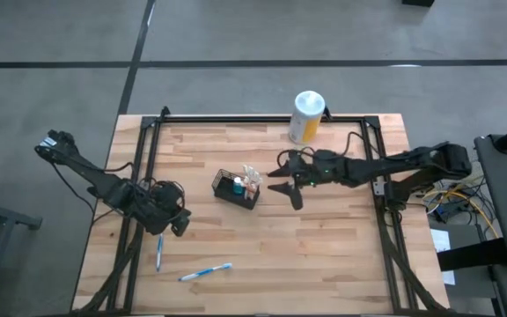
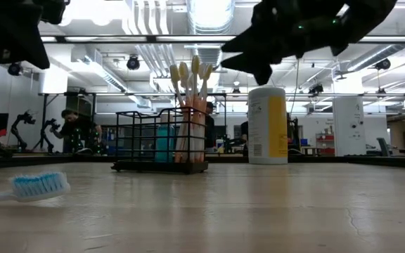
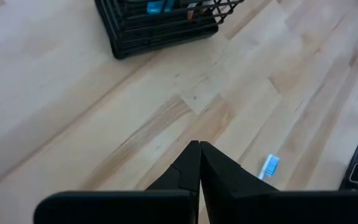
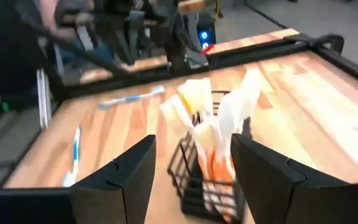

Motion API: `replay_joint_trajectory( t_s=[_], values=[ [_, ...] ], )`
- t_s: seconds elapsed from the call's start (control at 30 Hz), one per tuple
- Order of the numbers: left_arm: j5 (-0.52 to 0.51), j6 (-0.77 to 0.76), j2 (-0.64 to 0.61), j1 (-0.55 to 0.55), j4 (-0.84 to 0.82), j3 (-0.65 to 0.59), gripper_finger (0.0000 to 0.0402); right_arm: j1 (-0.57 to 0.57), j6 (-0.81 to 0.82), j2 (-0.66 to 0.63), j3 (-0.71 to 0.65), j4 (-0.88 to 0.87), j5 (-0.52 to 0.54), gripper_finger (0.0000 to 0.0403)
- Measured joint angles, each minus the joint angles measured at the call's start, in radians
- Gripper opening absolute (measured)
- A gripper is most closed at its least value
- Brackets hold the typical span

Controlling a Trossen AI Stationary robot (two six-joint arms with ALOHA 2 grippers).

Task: Pick & Place toothbrushing station
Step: Put the blue toothbrush into the left section of the wire organizer

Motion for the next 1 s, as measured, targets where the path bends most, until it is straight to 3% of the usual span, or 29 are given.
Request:
replay_joint_trajectory(
  t_s=[0.13, 0.3, 0.47, 0.6, 0.8, 1.0],
  values=[
    [-0.001, -0.014, 0.0, 0.0, 0.004, 0.0, 0.0009, -0.006, 0.084, 0.048, 0.012, 0.086, 0.01, 0.0203],
    [-0.001, -0.033, 0.0, 0.0, 0.016, 0.0, 0.0009, -0.006, 0.005, 0.029, 0.019, 0.073, -0.018, 0.0203],
    [-0.002, -0.04, 0.001, -0.002, 0.017, 0.0, 0.0009, -0.006, -0.068, -0.097, 0.02, -0.141, -0.136, 0.0203],
    [-0.002, -0.039, 0.001, -0.002, 0.019, -0.001, 0.0009, -0.004, -0.076, -0.208, 0.02, -0.347, -0.148, 0.0203],
    [-0.02, -0.031, 0.001, -0.002, 0.018, -0.002, 0.0009, -0.006, -0.1, -0.36, 0.02, -0.534, -0.139, 0.0203],
    [-0.04, -0.032, 0.002, -0.002, 0.019, -0.002, 0.0009, -0.012, -0.116, -0.49, -0.001, -0.605, -0.008, 0.0203]
  ],
)
